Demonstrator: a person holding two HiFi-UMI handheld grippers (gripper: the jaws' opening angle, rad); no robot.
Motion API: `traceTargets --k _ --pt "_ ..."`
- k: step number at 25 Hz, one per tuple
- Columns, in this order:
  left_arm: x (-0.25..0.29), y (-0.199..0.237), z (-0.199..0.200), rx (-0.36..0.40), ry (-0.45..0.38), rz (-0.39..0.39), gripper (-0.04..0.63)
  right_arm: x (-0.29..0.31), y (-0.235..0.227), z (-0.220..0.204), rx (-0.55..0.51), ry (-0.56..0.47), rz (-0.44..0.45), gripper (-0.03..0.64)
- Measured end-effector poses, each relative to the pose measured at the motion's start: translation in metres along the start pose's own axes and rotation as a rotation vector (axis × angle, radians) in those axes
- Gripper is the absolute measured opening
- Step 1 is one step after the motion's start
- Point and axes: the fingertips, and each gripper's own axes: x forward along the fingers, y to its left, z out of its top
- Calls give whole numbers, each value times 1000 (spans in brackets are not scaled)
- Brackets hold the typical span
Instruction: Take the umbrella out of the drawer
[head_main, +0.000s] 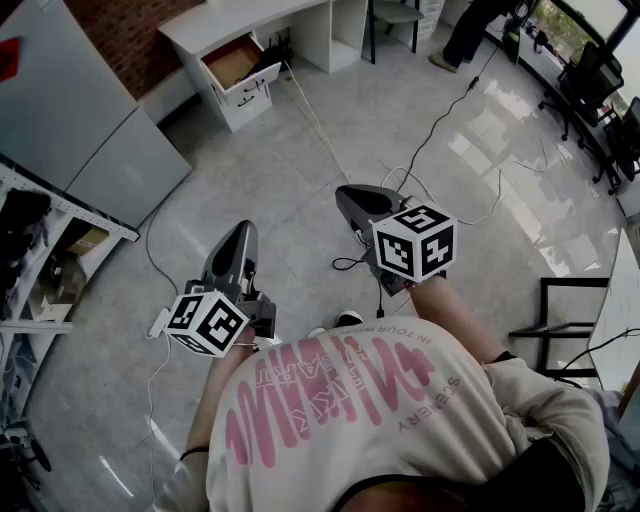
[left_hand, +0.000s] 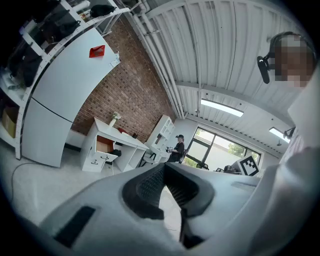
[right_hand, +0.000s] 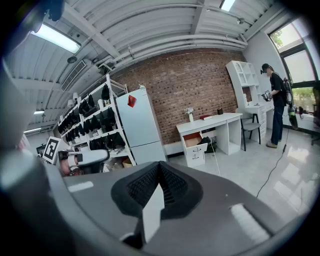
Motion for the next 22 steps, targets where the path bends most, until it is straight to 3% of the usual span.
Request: traceTargets --k 14,22 --pt "-17 34 22 0 -1 -16 8 30 21 3 40 -15 -26 8" --pt "-43 77 13 -49 3 56 6 56 37 -20 137 20 -12 9"
